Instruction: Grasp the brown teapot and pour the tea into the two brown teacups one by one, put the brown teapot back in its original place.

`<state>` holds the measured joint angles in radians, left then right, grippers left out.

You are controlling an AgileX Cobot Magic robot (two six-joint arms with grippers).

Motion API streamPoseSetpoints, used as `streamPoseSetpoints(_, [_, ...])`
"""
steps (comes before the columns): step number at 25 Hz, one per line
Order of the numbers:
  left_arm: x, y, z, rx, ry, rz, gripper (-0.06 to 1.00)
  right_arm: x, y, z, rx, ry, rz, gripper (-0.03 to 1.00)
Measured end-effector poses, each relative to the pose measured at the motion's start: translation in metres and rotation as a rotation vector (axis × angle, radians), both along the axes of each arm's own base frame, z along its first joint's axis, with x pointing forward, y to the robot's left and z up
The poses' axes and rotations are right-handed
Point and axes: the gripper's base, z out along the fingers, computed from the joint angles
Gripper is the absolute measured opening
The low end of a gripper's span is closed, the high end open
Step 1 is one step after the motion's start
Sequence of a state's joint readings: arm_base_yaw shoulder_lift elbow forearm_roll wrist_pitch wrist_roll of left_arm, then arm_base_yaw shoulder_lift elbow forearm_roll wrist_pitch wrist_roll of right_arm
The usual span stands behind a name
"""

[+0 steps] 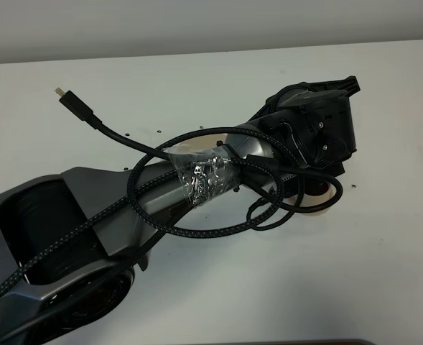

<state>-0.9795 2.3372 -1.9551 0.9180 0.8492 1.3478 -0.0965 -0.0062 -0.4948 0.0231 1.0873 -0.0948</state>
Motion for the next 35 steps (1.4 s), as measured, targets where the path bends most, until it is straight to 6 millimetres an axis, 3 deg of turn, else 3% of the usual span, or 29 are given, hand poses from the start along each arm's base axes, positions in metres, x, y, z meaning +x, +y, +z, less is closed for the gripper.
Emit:
streamPoseSetpoints(11, [-0.003,0.01,-0.003,-0.08,0.052,0.207,0.13,0.0,0.0,0.0,-0.001,0.0,0.0,0.52])
streamPoseSetpoints(17, [-0.007,0.016,0.011,-0.177,0.093,0.33,0.13,0.0,0.0,0.0,-0.001,0.0,0.0,0.52])
streamPoseSetpoints(24, [-0.023,0.029,0.019,-0.336,0.248,0.649,0.13,0.0,0.0,0.0,0.0,0.0,0.0,0.52])
streamPoseSetpoints(28, [-0.028,0.034,0.035,-0.535,0.309,0.844,0.13,0.0,0.0,0.0,0.0,0.0,0.0,0.52])
streamPoseSetpoints(35, [-0.025,0.046,0.049,-0.762,0.448,1.098,0.13,0.0,0.0,0.0,0.0,0.0,0.0,0.52])
